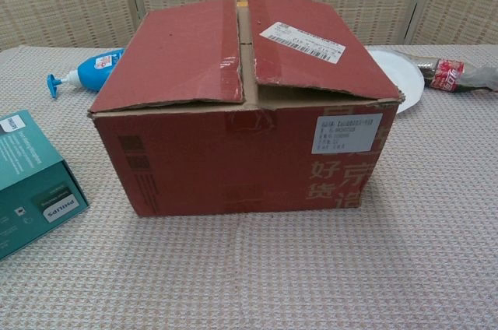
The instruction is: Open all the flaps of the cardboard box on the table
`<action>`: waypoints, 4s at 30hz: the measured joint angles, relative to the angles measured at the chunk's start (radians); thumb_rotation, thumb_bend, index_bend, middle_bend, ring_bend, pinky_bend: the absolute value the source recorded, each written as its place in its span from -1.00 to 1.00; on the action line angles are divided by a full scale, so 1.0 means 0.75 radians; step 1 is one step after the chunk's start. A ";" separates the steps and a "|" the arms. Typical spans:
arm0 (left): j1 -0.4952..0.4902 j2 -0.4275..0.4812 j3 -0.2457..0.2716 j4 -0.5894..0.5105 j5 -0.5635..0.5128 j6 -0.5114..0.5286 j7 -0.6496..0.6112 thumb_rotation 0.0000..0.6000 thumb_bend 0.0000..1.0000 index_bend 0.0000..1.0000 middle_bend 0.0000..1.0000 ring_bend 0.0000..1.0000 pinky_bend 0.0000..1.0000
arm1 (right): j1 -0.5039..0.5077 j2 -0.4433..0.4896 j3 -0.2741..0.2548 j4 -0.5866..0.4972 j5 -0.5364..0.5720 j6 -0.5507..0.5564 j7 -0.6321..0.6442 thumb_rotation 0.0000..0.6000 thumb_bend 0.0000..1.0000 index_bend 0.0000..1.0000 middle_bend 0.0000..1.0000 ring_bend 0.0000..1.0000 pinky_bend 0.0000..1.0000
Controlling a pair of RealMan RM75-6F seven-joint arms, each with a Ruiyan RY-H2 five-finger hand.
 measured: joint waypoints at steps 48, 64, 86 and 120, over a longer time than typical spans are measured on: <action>0.024 0.064 0.020 -0.091 0.004 0.021 0.047 1.00 -0.29 -0.65 -0.66 -0.63 -1.00 | 0.570 -0.216 0.129 -0.290 -0.181 -0.503 0.222 1.00 -0.45 -0.86 -0.87 -0.77 -0.92; 0.033 0.072 0.019 -0.087 -0.009 0.019 0.037 1.00 -0.29 -0.65 -0.66 -0.63 -1.00 | 0.782 -0.445 0.217 -0.129 0.003 -0.659 0.171 1.00 -0.45 -0.86 -0.89 -0.78 -0.92; 0.002 0.093 0.011 -0.085 0.015 -0.021 -0.060 1.00 -0.28 -0.65 -0.66 -0.63 -1.00 | 0.732 -0.508 0.206 -0.020 -0.069 -0.336 0.138 1.00 -0.45 -0.88 -0.90 -0.82 -0.93; -0.483 0.210 -0.094 -0.161 0.343 -0.355 -0.423 1.00 -0.30 -0.39 -0.47 -0.40 -1.00 | 0.132 0.006 -0.057 -0.326 -0.182 0.235 0.047 1.00 -0.45 -0.89 -0.91 -0.85 -0.94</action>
